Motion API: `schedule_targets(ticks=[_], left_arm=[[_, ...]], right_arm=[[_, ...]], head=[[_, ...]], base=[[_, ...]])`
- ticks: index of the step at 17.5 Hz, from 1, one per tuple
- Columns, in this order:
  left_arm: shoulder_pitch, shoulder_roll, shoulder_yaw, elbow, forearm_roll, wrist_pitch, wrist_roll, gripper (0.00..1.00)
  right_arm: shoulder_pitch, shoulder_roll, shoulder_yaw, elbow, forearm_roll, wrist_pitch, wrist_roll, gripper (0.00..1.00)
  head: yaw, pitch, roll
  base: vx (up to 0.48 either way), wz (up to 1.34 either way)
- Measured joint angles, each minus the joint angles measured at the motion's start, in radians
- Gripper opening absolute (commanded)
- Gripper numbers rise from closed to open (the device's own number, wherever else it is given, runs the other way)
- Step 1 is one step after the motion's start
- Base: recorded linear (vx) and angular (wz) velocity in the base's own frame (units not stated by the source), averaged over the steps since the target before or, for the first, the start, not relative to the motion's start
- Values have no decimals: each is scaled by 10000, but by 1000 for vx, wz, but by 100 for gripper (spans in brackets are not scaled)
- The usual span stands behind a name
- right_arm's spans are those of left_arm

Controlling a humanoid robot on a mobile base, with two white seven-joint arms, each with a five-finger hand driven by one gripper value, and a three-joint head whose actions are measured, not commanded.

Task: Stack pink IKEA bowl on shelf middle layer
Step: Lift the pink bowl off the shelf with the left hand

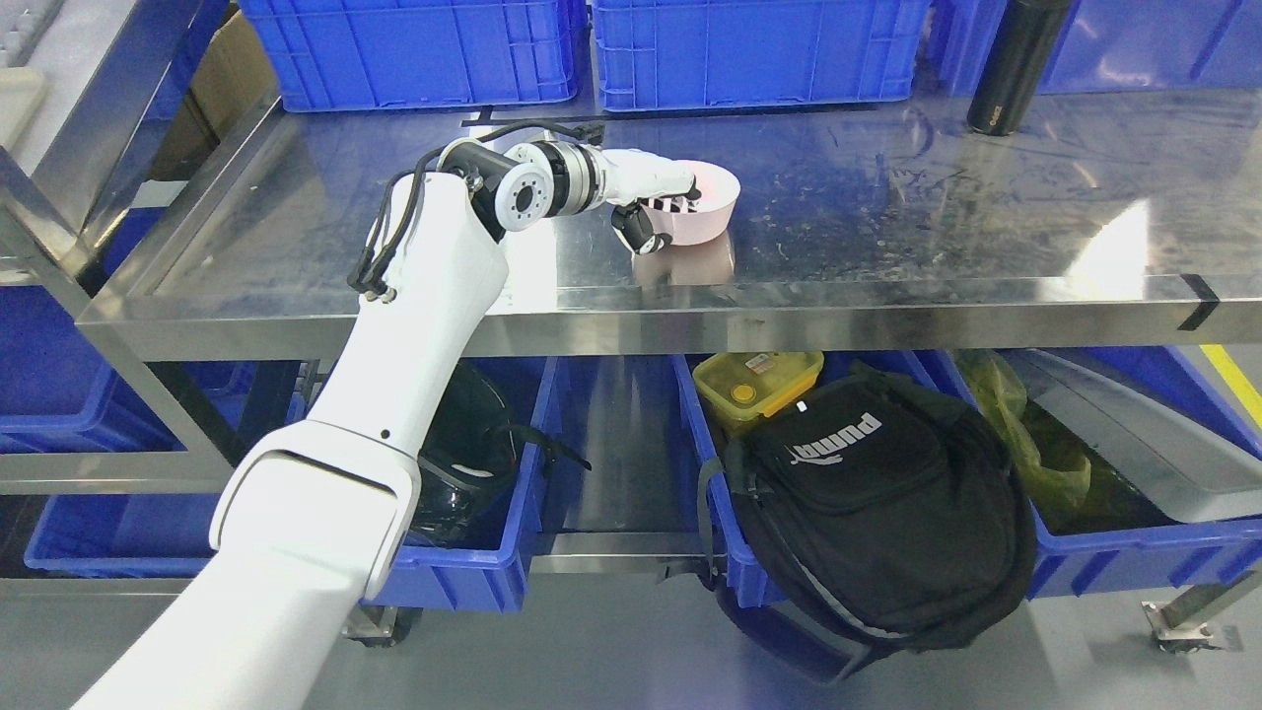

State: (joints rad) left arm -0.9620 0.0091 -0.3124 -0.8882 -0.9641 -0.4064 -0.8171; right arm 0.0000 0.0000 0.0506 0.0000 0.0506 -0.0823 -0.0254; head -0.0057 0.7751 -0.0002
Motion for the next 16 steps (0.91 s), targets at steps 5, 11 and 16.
schedule_targets(ticks=[5, 11, 16], left_arm=[[414, -33, 1201, -700, 161, -1430, -160, 3], [1067, -60, 2081, -2139, 1050, -1919, -359, 0], [1541, -72, 2500, -3225, 1795, -2579, -398, 1]], right_arm=[[0, 0, 0, 0, 0, 1, 0, 100], [1, 0, 0, 0, 0, 1, 0, 100], [0, 0, 0, 0, 0, 1, 0, 100]], head=[[0, 0, 0], [0, 0, 0], [0, 0, 0]], base=[[0, 0], [0, 0], [0, 0]])
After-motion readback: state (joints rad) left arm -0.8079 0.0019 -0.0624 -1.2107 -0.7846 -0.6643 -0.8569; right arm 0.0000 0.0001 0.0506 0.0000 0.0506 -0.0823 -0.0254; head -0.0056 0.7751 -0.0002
